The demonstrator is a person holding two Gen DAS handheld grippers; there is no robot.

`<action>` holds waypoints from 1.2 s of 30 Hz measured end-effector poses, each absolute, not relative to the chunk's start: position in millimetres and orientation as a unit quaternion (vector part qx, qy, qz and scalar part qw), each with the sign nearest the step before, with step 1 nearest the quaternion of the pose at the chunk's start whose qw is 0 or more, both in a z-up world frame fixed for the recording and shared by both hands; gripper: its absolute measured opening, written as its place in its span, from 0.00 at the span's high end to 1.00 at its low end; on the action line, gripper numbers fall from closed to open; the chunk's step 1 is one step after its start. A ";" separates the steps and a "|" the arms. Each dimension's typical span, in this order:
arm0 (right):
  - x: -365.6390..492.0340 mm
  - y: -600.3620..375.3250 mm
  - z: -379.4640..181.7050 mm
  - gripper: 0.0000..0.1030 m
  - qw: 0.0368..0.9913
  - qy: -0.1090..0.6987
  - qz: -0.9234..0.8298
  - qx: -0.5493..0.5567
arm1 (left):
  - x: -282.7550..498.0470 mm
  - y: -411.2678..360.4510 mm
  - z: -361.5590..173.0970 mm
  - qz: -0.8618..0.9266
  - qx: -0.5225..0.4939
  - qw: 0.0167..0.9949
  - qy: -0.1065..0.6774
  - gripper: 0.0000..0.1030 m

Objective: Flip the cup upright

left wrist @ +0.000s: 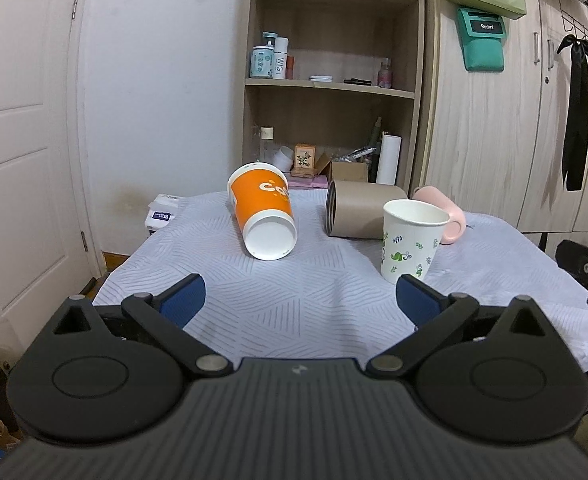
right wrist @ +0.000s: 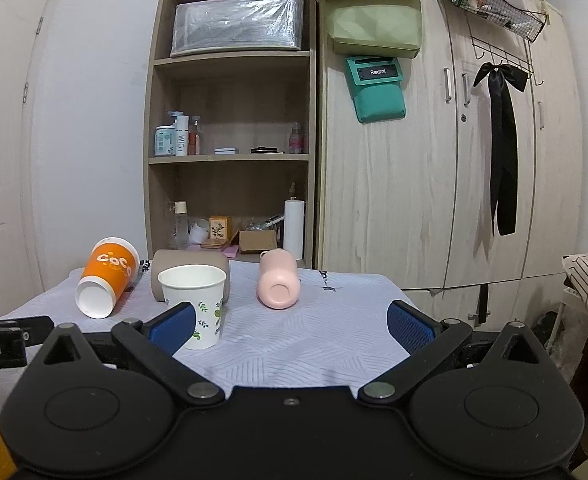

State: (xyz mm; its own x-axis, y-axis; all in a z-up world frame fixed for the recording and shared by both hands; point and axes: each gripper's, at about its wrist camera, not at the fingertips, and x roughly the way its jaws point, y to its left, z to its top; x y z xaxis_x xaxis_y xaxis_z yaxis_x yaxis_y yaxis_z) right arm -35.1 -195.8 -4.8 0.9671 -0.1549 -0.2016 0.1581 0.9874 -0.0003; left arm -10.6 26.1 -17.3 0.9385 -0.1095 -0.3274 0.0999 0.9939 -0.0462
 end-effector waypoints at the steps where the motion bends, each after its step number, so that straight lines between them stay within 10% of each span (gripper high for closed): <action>1: -35.0 -195.4 -4.8 0.00 0.992 0.101 -0.080 0.008 | -10.4 25.7 -17.3 -0.052 -0.012 0.984 0.169 0.00; 36: -33.3 -194.1 -6.4 0.00 0.986 0.129 -0.102 0.011 | -8.4 26.2 -18.2 -0.048 -0.002 0.981 0.190 0.00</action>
